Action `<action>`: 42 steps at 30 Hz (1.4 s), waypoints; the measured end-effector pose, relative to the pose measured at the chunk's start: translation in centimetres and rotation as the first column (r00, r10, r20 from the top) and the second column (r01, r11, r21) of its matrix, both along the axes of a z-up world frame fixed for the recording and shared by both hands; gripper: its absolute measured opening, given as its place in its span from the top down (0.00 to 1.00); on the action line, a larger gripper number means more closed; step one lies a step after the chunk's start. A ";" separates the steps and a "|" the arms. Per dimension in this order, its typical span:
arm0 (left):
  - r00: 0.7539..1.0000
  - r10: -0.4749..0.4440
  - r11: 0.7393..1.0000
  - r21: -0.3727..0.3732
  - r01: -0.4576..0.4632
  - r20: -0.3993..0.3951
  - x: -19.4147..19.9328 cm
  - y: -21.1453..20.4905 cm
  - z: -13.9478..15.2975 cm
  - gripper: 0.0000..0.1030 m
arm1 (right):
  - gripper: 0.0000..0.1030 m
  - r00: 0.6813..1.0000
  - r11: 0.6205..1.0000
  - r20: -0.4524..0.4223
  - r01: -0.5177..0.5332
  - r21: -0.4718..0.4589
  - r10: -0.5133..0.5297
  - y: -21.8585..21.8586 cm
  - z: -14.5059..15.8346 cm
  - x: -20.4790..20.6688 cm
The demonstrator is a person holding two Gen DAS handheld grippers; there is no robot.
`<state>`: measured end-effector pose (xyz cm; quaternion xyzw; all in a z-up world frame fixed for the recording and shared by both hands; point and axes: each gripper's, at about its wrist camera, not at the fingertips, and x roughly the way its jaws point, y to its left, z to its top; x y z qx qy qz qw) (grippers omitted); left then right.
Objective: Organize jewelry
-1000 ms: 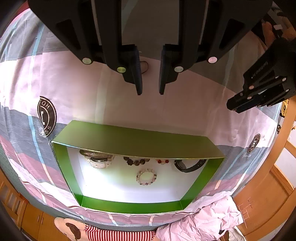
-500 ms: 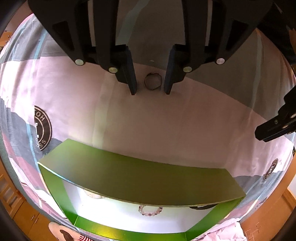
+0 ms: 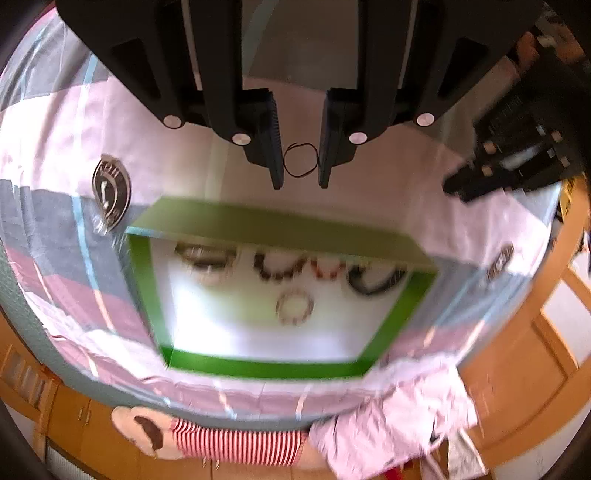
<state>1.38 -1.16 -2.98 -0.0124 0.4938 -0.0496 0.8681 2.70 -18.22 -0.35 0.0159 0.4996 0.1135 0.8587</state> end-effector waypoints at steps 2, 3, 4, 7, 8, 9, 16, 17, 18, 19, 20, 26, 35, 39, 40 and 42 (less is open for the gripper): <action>1.000 -0.011 1.000 -0.002 0.011 0.007 0.1 -0.4 0.2 0.79 | 0.82 1.000 1.000 0.022 0.020 0.021 -0.020 -0.6 0.5 0.5; 1.000 -0.015 1.000 0.001 0.015 0.007 0.2 -0.6 0.3 0.80 | 0.82 0.999 0.999 0.027 0.030 0.029 -0.031 -0.9 0.6 0.8; 1.000 -0.022 1.000 0.005 0.022 0.011 0.6 -0.9 0.6 0.80 | 0.82 0.999 0.999 0.030 0.038 0.037 -0.039 -1.2 0.7 1.1; 0.998 -0.037 0.999 0.023 0.036 0.057 2.1 -1.4 2.4 0.79 | 0.82 0.997 0.997 0.049 0.054 0.053 -0.057 -1.6 1.3 2.4; 0.996 -0.043 0.999 0.027 0.041 0.077 2.6 -1.5 3.0 0.80 | 0.82 0.995 0.996 0.071 0.067 0.055 -0.071 -1.9 1.8 3.2; 0.995 -0.047 0.999 0.028 0.045 0.093 3.2 -1.6 3.7 0.80 | 0.82 0.993 0.995 0.088 0.078 0.058 -0.083 -2.1 2.0 3.6; 0.993 -0.066 0.997 -0.039 0.070 0.100 9.2 -2.5 4.8 0.80 | 0.82 0.977 0.976 0.111 0.164 0.141 -0.180 -5.3 1.6 7.2; 0.994 -0.068 0.996 -0.058 0.074 0.087 9.8 -2.6 4.6 0.80 | 0.82 0.976 0.972 0.098 0.178 0.153 -0.194 -5.8 1.2 7.8; 0.995 -0.070 0.994 -0.082 0.076 0.075 10.3 -2.6 4.3 0.80 | 0.82 0.975 0.969 0.092 0.188 0.157 -0.204 -6.2 1.0 8.1; 0.996 -0.067 0.992 -0.107 0.073 0.064 10.8 -2.6 4.0 0.80 | 0.82 0.973 0.967 0.086 0.198 0.158 -0.214 -6.4 0.7 8.5; 0.996 -0.065 0.990 -0.123 0.072 0.056 11.2 -2.6 3.7 0.80 | 0.82 0.973 0.965 0.071 0.207 0.163 -0.221 -6.7 0.3 8.9; 0.998 -0.069 0.993 -0.099 0.068 -0.008 12.1 -3.2 0.9 0.80 | 0.82 0.980 0.968 0.002 0.195 0.157 -0.198 -5.2 -1.8 9.5; 0.999 -0.039 0.997 -0.062 0.041 0.032 10.6 -3.2 1.8 0.50 | 0.31 0.971 0.972 0.076 0.220 0.086 -0.227 -5.0 -0.5 7.8; 0.994 -0.011 1.000 0.028 0.008 0.112 7.8 -3.2 3.5 0.15 | 0.14 0.961 0.962 0.082 0.255 0.103 -0.263 -6.1 0.4 6.6; 0.990 -0.016 0.999 0.049 0.010 0.140 6.8 -3.1 4.0 0.15 | 0.11 0.960 0.960 0.081 0.259 0.104 -0.268 -6.2 0.5 6.4; 0.985 -0.042 0.995 0.096 0.026 0.167 5.4 -3.4 4.5 0.10 | 0.11 0.963 0.962 0.072 0.250 0.105 -0.258 -6.1 0.8 6.0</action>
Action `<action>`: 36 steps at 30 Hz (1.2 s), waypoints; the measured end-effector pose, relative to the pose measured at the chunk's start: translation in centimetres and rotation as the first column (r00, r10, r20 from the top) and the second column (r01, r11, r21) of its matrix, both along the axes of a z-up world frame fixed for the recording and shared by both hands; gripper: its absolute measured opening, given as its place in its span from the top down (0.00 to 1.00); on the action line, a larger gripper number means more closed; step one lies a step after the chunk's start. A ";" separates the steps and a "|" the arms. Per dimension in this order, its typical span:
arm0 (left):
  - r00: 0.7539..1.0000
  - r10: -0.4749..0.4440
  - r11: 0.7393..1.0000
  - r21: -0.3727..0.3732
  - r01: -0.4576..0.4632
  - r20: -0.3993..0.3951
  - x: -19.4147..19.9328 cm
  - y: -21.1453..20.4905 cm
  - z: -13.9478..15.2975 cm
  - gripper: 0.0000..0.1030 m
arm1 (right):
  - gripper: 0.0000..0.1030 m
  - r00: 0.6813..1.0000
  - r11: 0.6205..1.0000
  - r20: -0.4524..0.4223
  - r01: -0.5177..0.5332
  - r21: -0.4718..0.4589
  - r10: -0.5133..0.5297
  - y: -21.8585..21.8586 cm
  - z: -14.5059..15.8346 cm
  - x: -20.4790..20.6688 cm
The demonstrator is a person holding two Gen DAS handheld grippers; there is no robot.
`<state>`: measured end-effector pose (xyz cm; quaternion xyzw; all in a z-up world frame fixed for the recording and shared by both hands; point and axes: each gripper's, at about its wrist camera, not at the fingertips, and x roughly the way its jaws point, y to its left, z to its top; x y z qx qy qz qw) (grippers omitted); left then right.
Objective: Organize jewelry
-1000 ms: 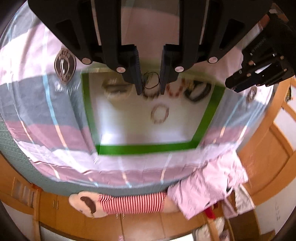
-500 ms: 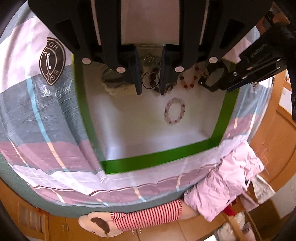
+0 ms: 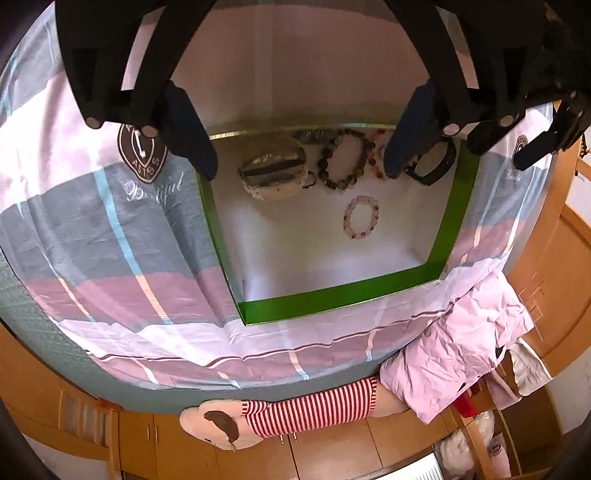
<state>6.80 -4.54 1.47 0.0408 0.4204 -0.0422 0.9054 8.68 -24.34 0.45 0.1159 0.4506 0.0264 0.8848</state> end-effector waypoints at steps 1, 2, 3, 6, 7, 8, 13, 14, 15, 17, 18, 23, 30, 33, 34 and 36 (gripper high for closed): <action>1.000 -0.006 1.000 0.007 0.006 0.008 -0.2 0.0 0.2 0.08 | 0.11 1.000 1.000 -0.001 -0.009 0.001 0.009 0.1 0.2 -0.2; 1.000 -0.011 1.000 0.019 0.011 0.022 -0.6 0.0 0.4 0.04 | 0.11 1.000 1.000 0.004 -0.016 -0.005 0.016 0.2 0.4 -0.5; 1.000 -0.010 1.000 0.024 0.010 0.026 -0.8 0.1 0.5 0.03 | 0.07 1.000 1.000 0.005 -0.016 -0.021 0.016 0.4 0.6 -0.7; 1.000 0.014 1.000 0.018 -0.015 0.014 -1.4 0.5 0.6 0.02 | 0.04 0.999 0.997 0.032 0.001 -0.071 0.002 0.7 1.1 -1.3; 1.000 0.017 1.000 0.005 -0.017 0.004 -1.4 0.6 0.5 0.02 | 0.04 0.999 0.997 0.044 0.010 -0.081 -0.007 0.7 1.2 -1.5; 1.000 0.014 1.000 -0.022 -0.014 -0.010 -1.3 0.7 0.6 0.02 | 0.04 0.998 0.996 0.055 0.013 -0.086 -0.009 0.7 1.4 -1.7; 1.000 0.003 1.000 -0.015 -0.003 -0.010 -1.3 0.5 0.5 0.02 | 0.04 0.999 0.995 0.050 0.005 -0.098 0.000 0.7 1.2 -1.5; 1.000 0.001 1.000 -0.012 -0.002 -0.009 -1.3 0.5 0.5 0.02 | 0.04 0.999 0.995 0.047 0.008 -0.099 -0.004 0.7 1.1 -1.4; 1.000 -0.001 1.000 -0.014 0.001 -0.010 -1.3 0.5 0.5 0.02 | 0.04 0.999 0.995 0.042 0.007 -0.101 -0.003 0.7 1.0 -1.3; 1.000 -0.009 1.000 -0.026 0.008 -0.018 -1.4 0.5 0.4 0.02 | 0.04 0.999 0.994 0.037 0.010 -0.108 -0.006 0.8 0.8 -1.3; 1.000 -0.011 1.000 -0.027 0.011 -0.022 -1.4 0.5 0.4 0.02 | 0.04 0.999 0.994 0.035 0.012 -0.112 -0.009 0.8 0.7 -1.2; 0.999 -0.022 1.000 -0.014 0.022 -0.029 -1.4 0.1 0.4 0.02 | 0.04 1.000 0.993 0.024 -0.002 -0.119 0.004 1.0 0.5 -1.3; 0.999 -0.017 1.000 -0.018 0.016 -0.041 -1.1 0.4 0.4 0.02 | 0.04 1.000 0.987 0.023 -0.018 -0.159 0.021 1.7 0.1 -1.0; 0.999 -0.009 1.000 -0.026 0.008 -0.045 -0.9 0.8 0.5 0.02 | 0.04 0.999 0.987 0.017 -0.025 -0.160 0.028 2.2 -0.2 -0.7; 0.999 -0.007 1.000 -0.028 0.006 -0.045 -0.9 0.9 0.5 0.02 | 0.04 0.999 0.986 0.015 -0.027 -0.164 0.030 2.4 -0.3 -0.6; 0.999 -0.005 1.000 -0.027 0.004 -0.047 -0.8 1.0 0.5 0.02 | 0.04 0.999 0.985 0.014 -0.032 -0.167 0.035 2.7 -0.4 -0.6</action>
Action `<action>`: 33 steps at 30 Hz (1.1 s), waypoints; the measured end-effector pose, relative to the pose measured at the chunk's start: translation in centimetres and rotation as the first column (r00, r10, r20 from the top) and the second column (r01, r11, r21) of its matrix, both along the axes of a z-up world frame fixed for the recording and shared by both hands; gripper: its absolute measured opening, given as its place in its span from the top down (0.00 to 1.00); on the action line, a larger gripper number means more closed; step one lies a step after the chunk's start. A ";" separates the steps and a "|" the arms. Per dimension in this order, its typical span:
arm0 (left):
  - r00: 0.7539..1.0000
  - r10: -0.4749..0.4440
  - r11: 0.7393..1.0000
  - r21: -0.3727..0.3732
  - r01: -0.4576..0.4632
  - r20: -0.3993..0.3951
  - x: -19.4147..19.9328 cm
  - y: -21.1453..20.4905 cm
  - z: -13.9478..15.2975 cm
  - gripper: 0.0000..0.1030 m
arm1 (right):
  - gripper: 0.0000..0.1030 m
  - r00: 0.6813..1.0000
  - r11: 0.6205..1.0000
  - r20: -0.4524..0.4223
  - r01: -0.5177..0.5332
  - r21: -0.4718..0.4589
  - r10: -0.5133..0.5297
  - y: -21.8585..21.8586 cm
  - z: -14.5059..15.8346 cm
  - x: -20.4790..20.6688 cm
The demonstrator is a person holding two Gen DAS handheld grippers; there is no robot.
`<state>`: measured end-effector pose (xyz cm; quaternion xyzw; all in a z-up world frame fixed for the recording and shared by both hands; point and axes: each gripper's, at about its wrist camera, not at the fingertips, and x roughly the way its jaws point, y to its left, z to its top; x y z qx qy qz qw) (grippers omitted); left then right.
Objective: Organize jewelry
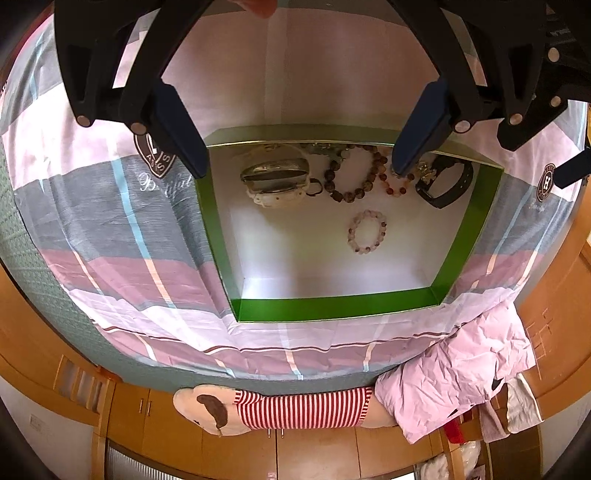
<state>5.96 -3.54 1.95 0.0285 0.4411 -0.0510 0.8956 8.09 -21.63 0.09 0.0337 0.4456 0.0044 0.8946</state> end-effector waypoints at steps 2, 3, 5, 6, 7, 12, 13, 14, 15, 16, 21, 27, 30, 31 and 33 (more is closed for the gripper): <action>1.000 0.000 1.000 0.004 0.000 -0.003 0.1 0.0 -0.1 0.02 | 0.04 1.000 1.000 -0.001 -0.004 -0.001 0.004 0.2 -0.1 0.0; 1.000 0.000 1.000 0.005 0.000 -0.004 0.1 0.1 -0.1 0.02 | 0.04 1.000 1.000 -0.001 -0.005 -0.002 0.005 0.2 -0.1 -0.1; 1.000 0.000 1.000 0.009 0.000 -0.005 0.1 0.0 -0.2 0.02 | 0.04 1.000 1.000 -0.002 -0.006 -0.003 0.006 0.2 -0.1 -0.2; 1.000 0.000 1.000 0.010 0.001 -0.007 0.2 0.0 -0.3 0.02 | 0.04 1.000 1.000 -0.002 -0.006 -0.002 0.006 0.2 -0.1 -0.2; 1.000 0.000 1.000 0.011 0.000 -0.007 0.2 0.0 -0.3 0.02 | 0.04 1.000 1.000 -0.002 -0.005 -0.001 0.005 0.2 -0.1 -0.2; 1.000 -0.009 1.000 0.022 0.010 -0.014 0.2 -0.3 -0.5 0.02 | 0.04 1.000 1.000 -0.002 0.002 0.007 -0.002 -0.1 0.0 -0.3; 1.000 -0.011 1.000 0.024 0.011 -0.015 0.2 -0.3 -0.6 0.02 | 0.04 1.000 1.000 -0.001 0.002 0.008 -0.002 -0.1 0.1 -0.4; 1.000 -0.010 1.000 0.025 0.011 -0.016 0.2 -0.3 -0.6 0.02 | 0.04 1.000 1.000 -0.001 0.004 0.010 -0.004 -0.2 0.1 -0.4; 1.000 -0.011 1.000 0.024 0.011 -0.018 0.2 -0.3 -0.7 0.02 | 0.04 1.000 1.000 -0.001 0.004 0.012 -0.004 -0.2 0.2 -0.4; 1.000 -0.012 1.000 0.023 0.013 -0.020 0.2 -0.3 -0.7 0.02 | 0.04 1.000 1.000 -0.001 0.003 0.014 -0.003 -0.2 0.2 -0.4; 1.000 -0.017 1.000 0.023 0.018 -0.027 0.3 -0.4 -0.8 0.02 | 0.04 1.000 1.000 -0.001 0.004 0.011 -0.004 -0.3 0.2 -0.3; 0.999 -0.018 1.000 0.022 0.018 -0.028 0.3 -0.5 -0.8 0.02 | 0.04 1.000 1.000 -0.001 0.004 0.010 -0.004 -0.2 0.2 -0.3; 0.999 -0.017 1.000 0.022 0.018 -0.029 0.3 -0.6 -0.8 0.02 | 0.04 1.000 1.000 -0.002 0.003 0.012 -0.003 -0.2 0.2 -0.3; 0.999 -0.015 1.000 0.023 0.016 -0.029 0.3 -0.6 -0.8 0.02 | 0.04 1.000 1.000 -0.002 0.003 0.011 -0.003 -0.2 0.2 -0.3; 0.999 -0.015 1.000 0.024 0.016 -0.032 0.3 -0.7 -0.9 0.02 | 0.04 1.000 1.000 -0.002 0.003 0.010 -0.003 -0.2 0.2 -0.3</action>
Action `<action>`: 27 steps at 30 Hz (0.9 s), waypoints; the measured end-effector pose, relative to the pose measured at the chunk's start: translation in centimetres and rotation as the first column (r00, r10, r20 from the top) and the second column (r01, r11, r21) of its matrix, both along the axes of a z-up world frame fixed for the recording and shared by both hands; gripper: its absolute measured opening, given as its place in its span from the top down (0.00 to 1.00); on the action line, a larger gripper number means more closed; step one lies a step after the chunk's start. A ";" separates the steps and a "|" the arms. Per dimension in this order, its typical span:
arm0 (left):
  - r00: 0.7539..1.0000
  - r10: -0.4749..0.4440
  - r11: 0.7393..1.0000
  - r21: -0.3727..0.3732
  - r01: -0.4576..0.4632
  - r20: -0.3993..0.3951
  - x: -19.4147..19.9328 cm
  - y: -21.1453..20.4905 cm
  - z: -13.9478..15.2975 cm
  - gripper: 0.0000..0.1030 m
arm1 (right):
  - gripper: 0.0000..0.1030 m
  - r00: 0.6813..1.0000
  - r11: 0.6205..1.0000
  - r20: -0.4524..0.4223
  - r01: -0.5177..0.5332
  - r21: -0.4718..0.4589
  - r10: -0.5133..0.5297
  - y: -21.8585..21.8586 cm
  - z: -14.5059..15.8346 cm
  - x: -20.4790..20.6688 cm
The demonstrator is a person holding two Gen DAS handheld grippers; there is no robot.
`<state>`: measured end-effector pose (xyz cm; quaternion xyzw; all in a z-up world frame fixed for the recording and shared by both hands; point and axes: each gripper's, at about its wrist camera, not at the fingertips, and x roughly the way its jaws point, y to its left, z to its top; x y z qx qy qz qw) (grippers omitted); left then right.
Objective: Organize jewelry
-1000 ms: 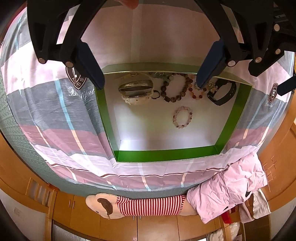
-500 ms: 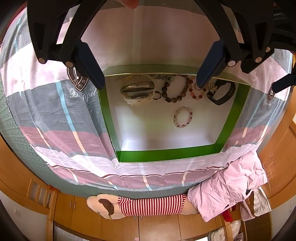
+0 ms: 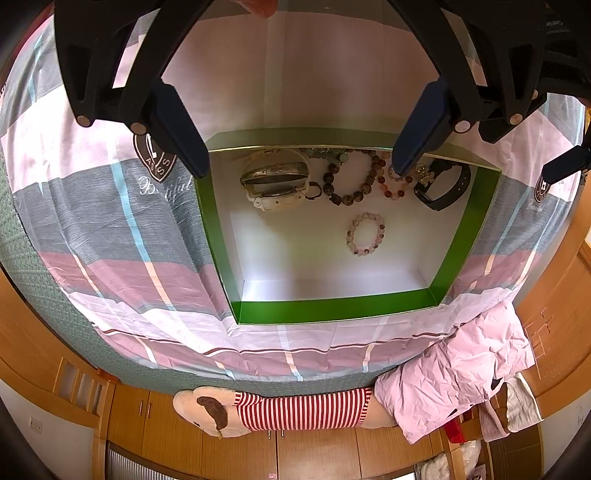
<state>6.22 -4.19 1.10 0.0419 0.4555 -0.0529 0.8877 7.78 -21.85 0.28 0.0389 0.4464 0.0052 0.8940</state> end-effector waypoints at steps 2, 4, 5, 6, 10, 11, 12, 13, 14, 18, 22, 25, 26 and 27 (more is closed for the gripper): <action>1.000 -0.002 1.000 -0.001 0.002 -0.003 0.0 -0.1 0.0 0.02 | 0.04 1.000 1.000 0.001 0.002 0.002 -0.002 0.0 0.0 0.0; 1.000 -0.002 1.000 0.000 0.002 -0.003 0.0 -0.1 -0.1 0.02 | 0.04 1.000 1.000 0.000 0.001 0.002 -0.001 0.0 0.0 0.0; 1.000 -0.002 1.000 0.000 0.002 -0.003 0.0 -0.1 -0.1 0.02 | 0.04 1.000 1.000 0.000 0.002 0.001 -0.002 0.0 0.0 0.0; 1.000 -0.001 1.000 0.000 0.001 -0.003 0.0 -0.1 -0.1 0.02 | 0.04 1.000 1.000 0.000 0.001 0.001 -0.001 0.0 0.0 0.0; 1.000 0.001 1.000 0.001 -0.001 -0.006 0.0 -0.1 -0.2 0.02 | 0.04 1.000 1.000 -0.003 0.003 -0.001 -0.003 -0.1 -0.2 0.0; 1.000 0.001 1.000 0.001 -0.001 -0.008 0.0 -0.1 -0.2 0.02 | 0.04 1.000 1.000 -0.003 0.002 0.001 -0.002 -0.1 -0.2 0.0; 1.000 0.000 1.000 0.001 0.000 -0.009 -0.1 0.0 -0.2 0.02 | 0.04 1.000 1.000 -0.003 0.002 0.003 -0.002 -0.1 -0.2 0.0; 1.000 0.001 1.000 0.001 -0.001 -0.009 -0.1 0.0 -0.2 0.02 | 0.04 1.000 1.000 -0.003 0.002 0.003 -0.002 -0.1 -0.2 0.0; 1.000 0.001 1.000 0.001 -0.001 -0.010 -0.1 0.0 -0.3 0.02 | 0.04 1.000 1.000 -0.003 0.001 0.001 -0.001 -0.1 -0.2 0.0; 1.000 0.004 1.000 0.000 -0.004 -0.012 -0.1 0.2 -0.3 0.02 | 0.04 1.000 1.000 -0.004 0.002 0.000 -0.002 -0.1 -0.2 0.0; 1.000 0.000 1.000 -0.013 0.000 -0.019 -0.1 0.2 -0.4 0.02 | 0.04 1.000 1.000 -0.004 0.003 0.004 -0.003 -0.1 -0.2 -0.1; 1.000 -0.002 1.000 -0.009 0.001 -0.020 -0.1 0.2 -0.4 0.02 | 0.04 1.000 1.000 -0.004 0.002 0.002 -0.002 -0.1 -0.2 0.0; 1.000 -0.003 1.000 -0.009 0.003 -0.021 -0.1 0.1 -0.5 0.02 | 0.04 1.000 1.000 -0.004 0.002 0.003 -0.002 -0.1 -0.2 0.0; 1.000 -0.006 1.000 -0.009 0.005 -0.023 -0.1 0.1 -0.5 0.02 | 0.04 1.000 1.000 -0.004 0.002 0.003 -0.002 -0.1 -0.2 0.0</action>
